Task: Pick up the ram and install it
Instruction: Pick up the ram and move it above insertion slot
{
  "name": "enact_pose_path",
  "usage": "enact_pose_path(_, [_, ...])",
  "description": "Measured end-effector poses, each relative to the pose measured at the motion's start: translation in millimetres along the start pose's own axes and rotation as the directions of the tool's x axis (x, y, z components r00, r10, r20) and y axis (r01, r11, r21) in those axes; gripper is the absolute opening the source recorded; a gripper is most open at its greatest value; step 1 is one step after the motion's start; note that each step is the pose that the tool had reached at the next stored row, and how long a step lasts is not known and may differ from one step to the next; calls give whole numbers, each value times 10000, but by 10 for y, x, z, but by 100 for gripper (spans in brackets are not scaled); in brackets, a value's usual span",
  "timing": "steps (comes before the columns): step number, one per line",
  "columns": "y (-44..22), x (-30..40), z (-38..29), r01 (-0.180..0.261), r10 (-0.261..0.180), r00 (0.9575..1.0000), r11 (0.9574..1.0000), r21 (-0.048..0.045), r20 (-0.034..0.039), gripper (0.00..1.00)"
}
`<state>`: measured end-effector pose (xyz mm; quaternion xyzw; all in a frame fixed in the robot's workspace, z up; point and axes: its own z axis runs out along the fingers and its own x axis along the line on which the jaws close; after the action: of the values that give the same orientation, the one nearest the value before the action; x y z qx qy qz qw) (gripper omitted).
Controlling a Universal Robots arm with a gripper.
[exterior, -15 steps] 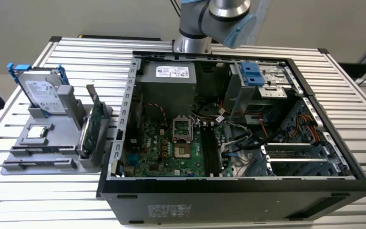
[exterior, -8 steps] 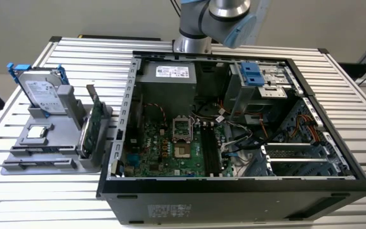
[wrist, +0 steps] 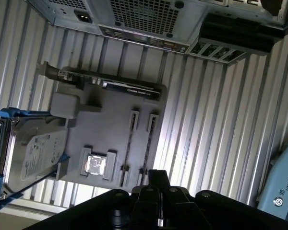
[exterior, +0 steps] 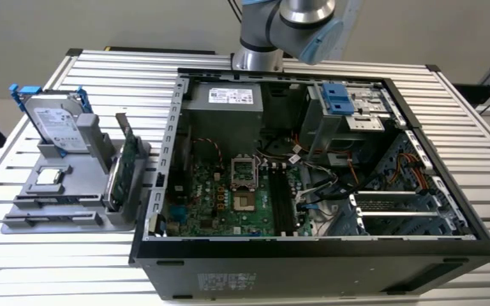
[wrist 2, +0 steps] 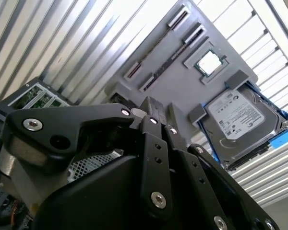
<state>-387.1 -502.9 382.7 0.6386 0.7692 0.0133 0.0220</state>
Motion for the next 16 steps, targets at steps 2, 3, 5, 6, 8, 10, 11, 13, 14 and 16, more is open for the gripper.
enact_pose_path(2, [-1,-1,0,-171,171,9999,9999,4,9,0])
enact_pose_path(3, [-1,-2,0,-255,255,9997,9997,4,13,0])
enact_pose_path(5, [-1,-3,0,-420,420,9991,9991,7,20,0])
enact_pose_path(6, [0,-4,0,-500,500,9987,9987,8,25,0])
enact_pose_path(8, [-1,-5,0,-663,663,9978,9978,10,33,0])
enact_pose_path(10, [-1,-6,0,-829,829,9966,9966,12,41,0])
enact_pose_path(11, [-2,-7,0,-910,909,9958,9959,14,45,0])
enact_pose_path(13, [-2,-9,0,-1074,1074,9942,9942,16,53,0])
enact_pose_path(14, [-2,-9,0,-1153,1153,9933,9933,16,57,0])
enact_pose_path(16, [-2,-10,0,-1311,1311,9914,9914,18,65,0])
